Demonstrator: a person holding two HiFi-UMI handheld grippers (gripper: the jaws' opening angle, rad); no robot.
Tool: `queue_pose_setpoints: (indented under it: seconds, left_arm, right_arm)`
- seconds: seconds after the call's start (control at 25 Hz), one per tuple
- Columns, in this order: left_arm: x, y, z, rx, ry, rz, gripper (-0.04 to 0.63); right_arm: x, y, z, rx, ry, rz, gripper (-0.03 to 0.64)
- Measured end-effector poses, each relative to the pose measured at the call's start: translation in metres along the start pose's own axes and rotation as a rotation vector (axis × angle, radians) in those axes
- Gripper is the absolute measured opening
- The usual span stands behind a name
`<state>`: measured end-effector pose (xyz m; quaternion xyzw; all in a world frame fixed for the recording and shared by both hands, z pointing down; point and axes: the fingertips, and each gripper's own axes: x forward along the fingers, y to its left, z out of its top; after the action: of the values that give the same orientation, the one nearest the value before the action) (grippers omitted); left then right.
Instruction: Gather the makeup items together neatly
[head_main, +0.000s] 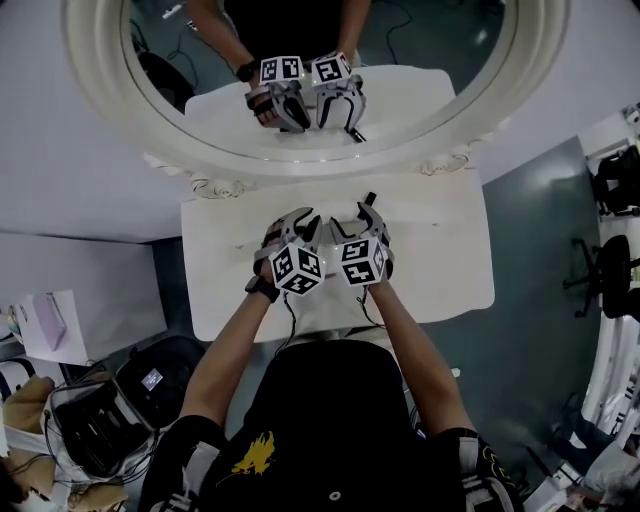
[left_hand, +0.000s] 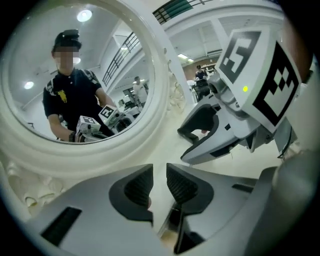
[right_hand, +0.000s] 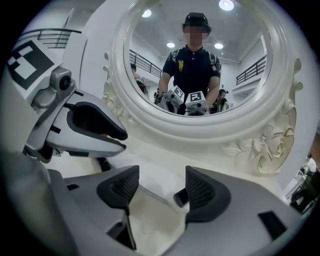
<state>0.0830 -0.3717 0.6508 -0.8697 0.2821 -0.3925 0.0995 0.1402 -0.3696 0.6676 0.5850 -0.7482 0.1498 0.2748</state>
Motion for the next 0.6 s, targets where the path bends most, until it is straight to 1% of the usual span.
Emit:
queue_pose_setpoints:
  seconds: [0.08,0.16,0.24,0.28,0.36,0.48,0.52,0.6]
  left_arm:
    - [-0.017,0.012,-0.009,-0.092,-0.013,0.043,0.094]
    - [-0.042,0.026,-0.026,-0.225,-0.021,0.107,0.094]
    - [-0.069,0.038,-0.052,-0.362,-0.015,0.17,0.094]
    - [-0.082,0.043,-0.067,-0.413,-0.009,0.198,0.094]
    - [-0.105,0.045,-0.093,-0.473,0.011,0.237,0.092]
    - [-0.129,0.027,-0.13,-0.518,0.056,0.248,0.092]
    - [-0.135,0.018,-0.141,-0.535,0.071,0.243,0.094]
    - [-0.145,0.001,-0.157,-0.568,0.092,0.228,0.093]
  right_arm:
    - [-0.007,0.003,-0.001,0.0,-0.01,0.018,0.302]
    - [-0.017,0.014,-0.002,-0.018,-0.025,0.054,0.304]
    - [-0.026,0.036,-0.006,-0.059,-0.041,0.105,0.302]
    - [-0.03,0.05,-0.011,-0.079,-0.045,0.14,0.301]
    - [-0.036,0.086,-0.03,-0.112,-0.033,0.236,0.295]
    - [-0.043,0.144,-0.078,-0.197,0.041,0.377,0.299]
    - [-0.042,0.16,-0.095,-0.236,0.073,0.404,0.301]
    - [-0.038,0.181,-0.122,-0.297,0.134,0.423,0.299]
